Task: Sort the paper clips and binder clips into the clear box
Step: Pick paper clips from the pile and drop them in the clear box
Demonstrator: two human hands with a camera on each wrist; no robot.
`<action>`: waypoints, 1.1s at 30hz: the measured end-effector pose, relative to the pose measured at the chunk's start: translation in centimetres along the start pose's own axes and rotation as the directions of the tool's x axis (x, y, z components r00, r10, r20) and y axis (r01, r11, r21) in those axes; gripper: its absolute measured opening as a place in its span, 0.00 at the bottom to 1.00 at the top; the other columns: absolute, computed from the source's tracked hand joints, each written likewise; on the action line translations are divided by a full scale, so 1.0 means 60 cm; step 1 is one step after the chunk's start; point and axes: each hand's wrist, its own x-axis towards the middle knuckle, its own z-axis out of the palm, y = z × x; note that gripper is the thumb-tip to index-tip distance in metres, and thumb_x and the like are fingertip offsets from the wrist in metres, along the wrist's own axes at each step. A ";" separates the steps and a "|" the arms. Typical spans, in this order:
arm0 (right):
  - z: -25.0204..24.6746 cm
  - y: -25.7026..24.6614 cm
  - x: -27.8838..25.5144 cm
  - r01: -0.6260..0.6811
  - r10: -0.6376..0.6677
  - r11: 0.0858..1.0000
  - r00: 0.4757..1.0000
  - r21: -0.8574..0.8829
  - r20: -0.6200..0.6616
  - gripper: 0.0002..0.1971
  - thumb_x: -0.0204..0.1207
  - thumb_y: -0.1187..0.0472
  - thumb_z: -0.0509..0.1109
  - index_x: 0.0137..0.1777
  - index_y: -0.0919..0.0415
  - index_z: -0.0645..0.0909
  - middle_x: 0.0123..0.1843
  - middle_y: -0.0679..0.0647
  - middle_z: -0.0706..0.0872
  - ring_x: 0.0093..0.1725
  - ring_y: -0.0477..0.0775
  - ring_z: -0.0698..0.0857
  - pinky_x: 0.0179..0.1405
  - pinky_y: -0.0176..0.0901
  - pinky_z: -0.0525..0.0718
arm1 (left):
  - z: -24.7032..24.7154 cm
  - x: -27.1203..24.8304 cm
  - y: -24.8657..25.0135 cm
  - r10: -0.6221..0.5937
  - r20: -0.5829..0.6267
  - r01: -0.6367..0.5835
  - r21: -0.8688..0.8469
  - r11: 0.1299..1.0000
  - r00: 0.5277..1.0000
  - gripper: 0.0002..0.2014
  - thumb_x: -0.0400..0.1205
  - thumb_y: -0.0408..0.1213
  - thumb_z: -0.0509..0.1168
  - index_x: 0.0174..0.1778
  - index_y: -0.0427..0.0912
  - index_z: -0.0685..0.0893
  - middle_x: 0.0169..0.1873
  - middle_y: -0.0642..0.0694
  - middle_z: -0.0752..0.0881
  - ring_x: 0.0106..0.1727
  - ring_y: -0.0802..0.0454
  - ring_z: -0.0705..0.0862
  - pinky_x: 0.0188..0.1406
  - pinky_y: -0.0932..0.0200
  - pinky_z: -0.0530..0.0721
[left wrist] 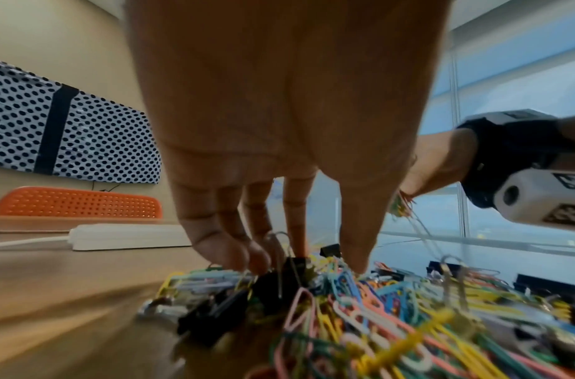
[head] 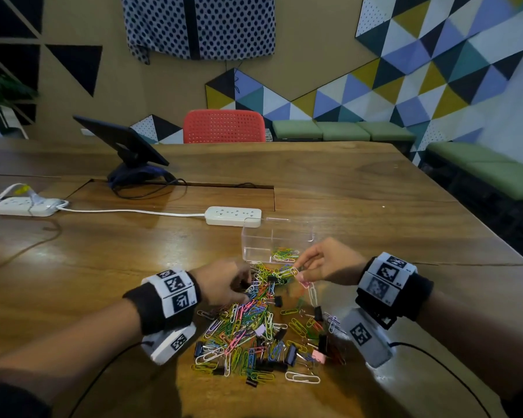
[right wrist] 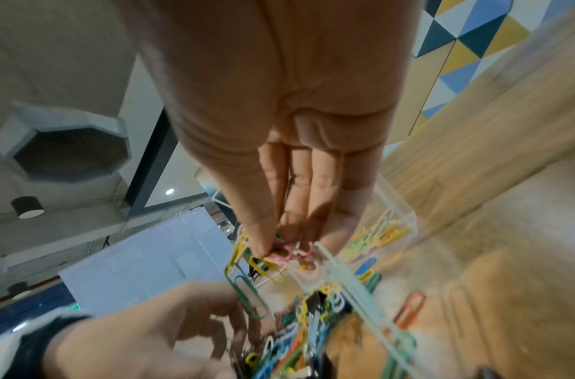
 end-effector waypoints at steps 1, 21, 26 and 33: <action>-0.005 -0.002 0.000 -0.001 0.001 1.000 1.000 0.003 -0.011 0.09 0.71 0.66 0.75 0.50 0.64 0.85 0.41 0.54 0.88 0.32 0.36 0.86 0.43 0.31 0.86 | 0.004 -0.004 -0.001 -0.001 -0.015 0.001 0.007 1.000 1.000 0.21 0.77 0.51 0.68 0.63 0.47 0.75 0.58 0.49 0.78 0.55 0.54 0.76 0.55 0.61 0.77; -0.060 -0.029 0.076 -0.059 -0.053 0.963 0.913 -0.261 -0.404 0.07 0.71 0.61 0.76 0.48 0.58 0.88 0.39 0.51 0.89 0.39 0.48 0.87 0.47 0.38 0.87 | 0.033 -0.024 0.037 0.143 -0.005 -0.138 0.233 0.963 0.990 0.22 0.79 0.38 0.66 0.70 0.46 0.74 0.66 0.44 0.74 0.65 0.44 0.77 0.65 0.49 0.79; -0.045 -0.030 0.109 -0.144 -0.060 0.828 0.938 -0.542 -0.341 0.09 0.75 0.61 0.72 0.54 0.57 0.88 0.49 0.53 0.90 0.47 0.50 0.86 0.50 0.38 0.83 | 0.034 -0.015 0.042 0.121 0.011 -0.120 0.259 0.958 0.993 0.18 0.78 0.34 0.64 0.65 0.43 0.75 0.61 0.42 0.76 0.61 0.41 0.79 0.58 0.46 0.81; -0.041 -0.027 0.128 -0.161 -0.005 0.798 0.962 -0.580 -0.274 0.08 0.74 0.63 0.73 0.52 0.61 0.89 0.51 0.54 0.91 0.53 0.53 0.87 0.55 0.42 0.85 | 0.030 -0.007 0.036 0.134 -0.034 -0.130 0.095 0.987 0.990 0.12 0.74 0.30 0.68 0.52 0.43 0.80 0.53 0.45 0.84 0.55 0.47 0.81 0.52 0.55 0.80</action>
